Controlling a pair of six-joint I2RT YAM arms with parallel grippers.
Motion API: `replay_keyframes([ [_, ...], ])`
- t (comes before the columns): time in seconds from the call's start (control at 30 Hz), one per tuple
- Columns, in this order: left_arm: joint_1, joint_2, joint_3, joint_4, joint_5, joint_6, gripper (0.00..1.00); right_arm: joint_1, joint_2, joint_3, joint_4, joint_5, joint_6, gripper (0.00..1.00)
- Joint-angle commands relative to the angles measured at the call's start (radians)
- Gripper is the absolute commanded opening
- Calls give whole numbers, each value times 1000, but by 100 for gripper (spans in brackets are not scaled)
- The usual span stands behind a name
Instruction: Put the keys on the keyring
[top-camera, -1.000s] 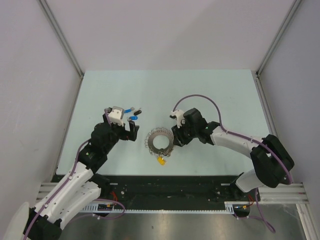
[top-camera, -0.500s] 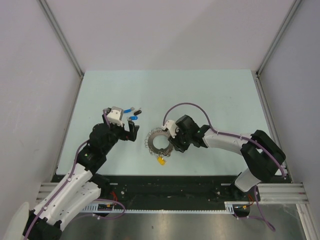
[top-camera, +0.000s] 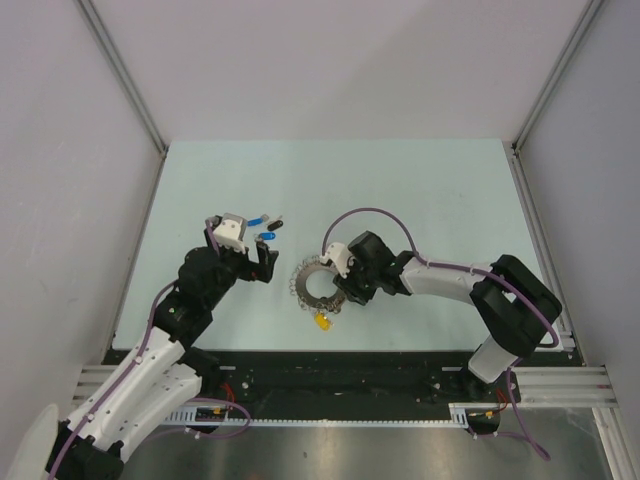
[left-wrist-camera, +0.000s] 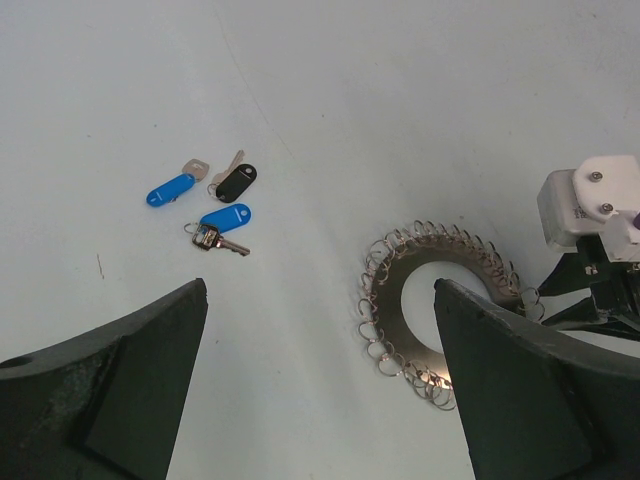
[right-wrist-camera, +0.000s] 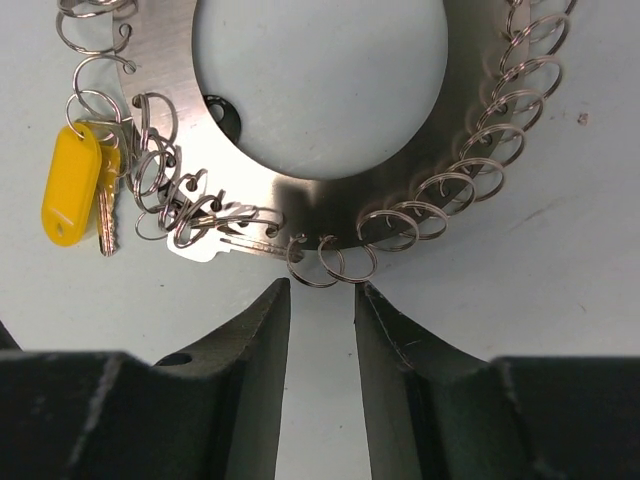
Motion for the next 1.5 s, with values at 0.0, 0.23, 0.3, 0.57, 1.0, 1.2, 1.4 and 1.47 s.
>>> replay_keyframes([
  [0.0,9,-9,29,28,17,15,100,8,5,29,49,-19,-32,37],
  [0.23,7,-9,27,30,25,17,100,31,27,46,46,-34,-47,36],
  [0.3,7,-11,26,31,27,17,100,39,33,52,41,-32,-52,36],
  [0.57,7,-9,26,31,36,18,100,47,44,60,34,-31,-55,27],
  [1.0,9,-6,24,44,82,26,100,24,-18,60,-45,-51,-41,0],
  [1.2,9,-25,9,97,198,49,100,22,-123,60,-45,-81,-29,0],
  [1.4,7,-29,9,192,431,109,99,10,-309,62,-11,-88,-14,0],
  [1.47,9,-8,35,209,476,162,98,10,-378,62,20,-88,-6,0],
])
